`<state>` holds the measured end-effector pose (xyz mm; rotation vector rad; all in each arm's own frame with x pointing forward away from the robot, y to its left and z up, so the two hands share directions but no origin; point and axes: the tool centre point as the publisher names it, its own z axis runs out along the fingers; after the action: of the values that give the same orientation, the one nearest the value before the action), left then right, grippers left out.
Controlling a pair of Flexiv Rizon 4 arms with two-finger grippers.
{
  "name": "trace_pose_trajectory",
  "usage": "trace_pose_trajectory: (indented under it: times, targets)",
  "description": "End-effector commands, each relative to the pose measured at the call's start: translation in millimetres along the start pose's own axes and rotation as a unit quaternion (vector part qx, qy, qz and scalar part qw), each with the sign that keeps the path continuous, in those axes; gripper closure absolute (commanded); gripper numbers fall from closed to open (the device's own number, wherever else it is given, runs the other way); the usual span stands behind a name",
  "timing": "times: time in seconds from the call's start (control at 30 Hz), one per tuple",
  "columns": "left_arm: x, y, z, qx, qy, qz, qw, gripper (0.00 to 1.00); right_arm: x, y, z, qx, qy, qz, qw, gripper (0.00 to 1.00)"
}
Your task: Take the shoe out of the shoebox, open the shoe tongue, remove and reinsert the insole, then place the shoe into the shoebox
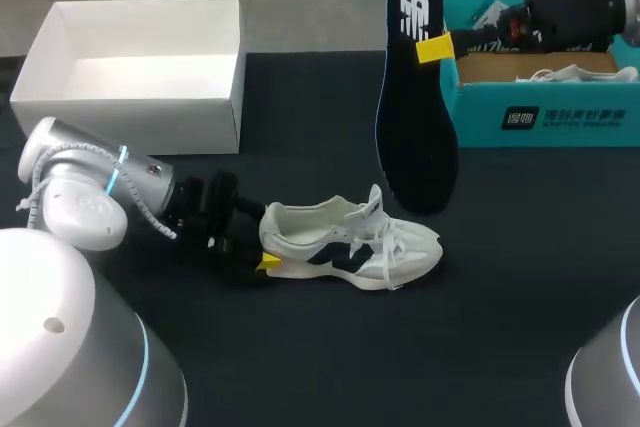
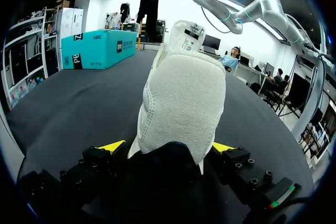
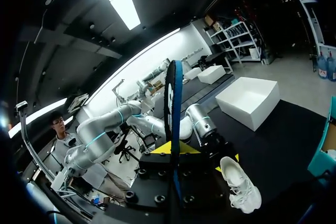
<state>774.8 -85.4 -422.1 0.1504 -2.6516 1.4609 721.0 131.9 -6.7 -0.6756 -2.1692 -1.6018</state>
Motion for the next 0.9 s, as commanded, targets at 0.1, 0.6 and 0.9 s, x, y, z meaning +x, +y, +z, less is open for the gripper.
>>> trace_pose_trajectory:
  times: [0.1,0.6,0.9]
  targets:
    - [1.3,-2,-9,-0.004,-0.002,0.006,1.0,0.0,-1.0,1.1,1,0.002,0.0,0.0,1.0,1.0]
    - [10.7,-9,-38,-0.075,-0.013,0.008,0.997,0.0,-1.0,1.1,1,0.002,0.0,0.0,1.0,1.0]
    - [5.9,-19,-51,-0.145,-0.011,0.011,0.989,0.0,-1.0,1.1,1,0.002,0.0,0.0,1.0,1.0]
